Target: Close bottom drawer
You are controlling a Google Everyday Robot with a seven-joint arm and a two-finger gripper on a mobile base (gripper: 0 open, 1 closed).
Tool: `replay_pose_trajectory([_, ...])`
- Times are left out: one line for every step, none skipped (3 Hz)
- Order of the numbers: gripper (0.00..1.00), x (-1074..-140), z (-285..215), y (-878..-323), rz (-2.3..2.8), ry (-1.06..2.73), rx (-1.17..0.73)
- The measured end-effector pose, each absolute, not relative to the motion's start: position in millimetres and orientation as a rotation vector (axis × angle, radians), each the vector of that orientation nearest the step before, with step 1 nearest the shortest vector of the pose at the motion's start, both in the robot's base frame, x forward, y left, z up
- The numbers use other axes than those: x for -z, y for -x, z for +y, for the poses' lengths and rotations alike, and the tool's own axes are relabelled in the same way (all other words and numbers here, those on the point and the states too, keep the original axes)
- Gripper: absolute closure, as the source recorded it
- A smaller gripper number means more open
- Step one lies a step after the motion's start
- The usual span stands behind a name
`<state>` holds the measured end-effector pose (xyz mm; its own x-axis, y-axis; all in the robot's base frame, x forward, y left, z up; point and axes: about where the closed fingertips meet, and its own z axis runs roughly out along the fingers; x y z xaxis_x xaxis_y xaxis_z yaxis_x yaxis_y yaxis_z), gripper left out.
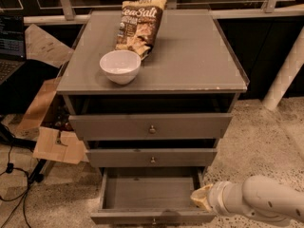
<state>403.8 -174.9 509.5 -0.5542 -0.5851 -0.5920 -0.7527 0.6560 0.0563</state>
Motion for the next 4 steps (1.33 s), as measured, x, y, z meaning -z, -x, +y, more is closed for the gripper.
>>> replay_pose_trajectory([1.0, -453, -174, -400, 2.39, 1.002, -0.421])
replay_pose_trajectory([1.0, -408, -173, -400, 2.44, 0.979, -0.438])
replay_pose_trajectory([1.0, -360, -170, -397, 2.513, 0.956, -0.453])
replay_pose_trajectory([1.0, -318, -171, -394, 2.593, 0.934, -0.461])
